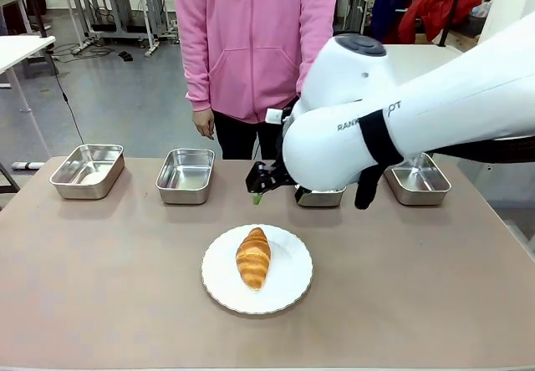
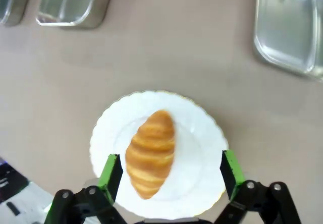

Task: Place the bread in the container.
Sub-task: Place the Butter Roll into the Airtight Container indicated by the human.

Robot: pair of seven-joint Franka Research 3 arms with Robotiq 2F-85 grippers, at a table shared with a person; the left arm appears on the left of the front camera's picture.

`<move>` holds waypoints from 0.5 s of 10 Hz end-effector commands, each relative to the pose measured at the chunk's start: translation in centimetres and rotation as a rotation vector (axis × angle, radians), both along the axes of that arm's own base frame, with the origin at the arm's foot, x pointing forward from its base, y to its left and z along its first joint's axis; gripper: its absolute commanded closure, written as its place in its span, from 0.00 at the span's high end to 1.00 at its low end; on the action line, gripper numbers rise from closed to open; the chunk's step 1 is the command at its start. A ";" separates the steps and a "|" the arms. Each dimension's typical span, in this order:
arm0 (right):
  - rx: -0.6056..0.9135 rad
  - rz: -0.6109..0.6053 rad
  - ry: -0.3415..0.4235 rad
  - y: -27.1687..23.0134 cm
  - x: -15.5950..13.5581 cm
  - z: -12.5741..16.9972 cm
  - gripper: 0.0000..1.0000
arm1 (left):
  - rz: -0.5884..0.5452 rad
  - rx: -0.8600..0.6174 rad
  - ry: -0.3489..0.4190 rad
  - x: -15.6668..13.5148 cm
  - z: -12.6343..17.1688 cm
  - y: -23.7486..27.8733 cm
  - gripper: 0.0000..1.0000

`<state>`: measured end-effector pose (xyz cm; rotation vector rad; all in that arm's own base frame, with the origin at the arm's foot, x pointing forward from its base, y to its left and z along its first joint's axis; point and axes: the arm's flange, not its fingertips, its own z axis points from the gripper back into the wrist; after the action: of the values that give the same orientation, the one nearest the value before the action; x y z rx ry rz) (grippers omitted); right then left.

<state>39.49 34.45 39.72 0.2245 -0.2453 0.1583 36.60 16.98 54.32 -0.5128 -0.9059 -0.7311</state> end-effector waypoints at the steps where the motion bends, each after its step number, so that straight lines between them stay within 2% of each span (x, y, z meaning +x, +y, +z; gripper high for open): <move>1: -0.035 -0.084 0.040 4.0 0.3 -0.4 1.00 | -0.005 -0.009 -0.011 -0.1 0.1 -0.1 1.00; 5: -0.139 -0.110 0.116 7.4 -0.8 -3.2 1.00 | -0.005 -0.009 -0.011 -0.1 0.1 -0.1 1.00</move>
<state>38.04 39.85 36.65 0.1215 -0.1442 0.0736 36.60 16.98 54.31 -0.5129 -0.9056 -0.7311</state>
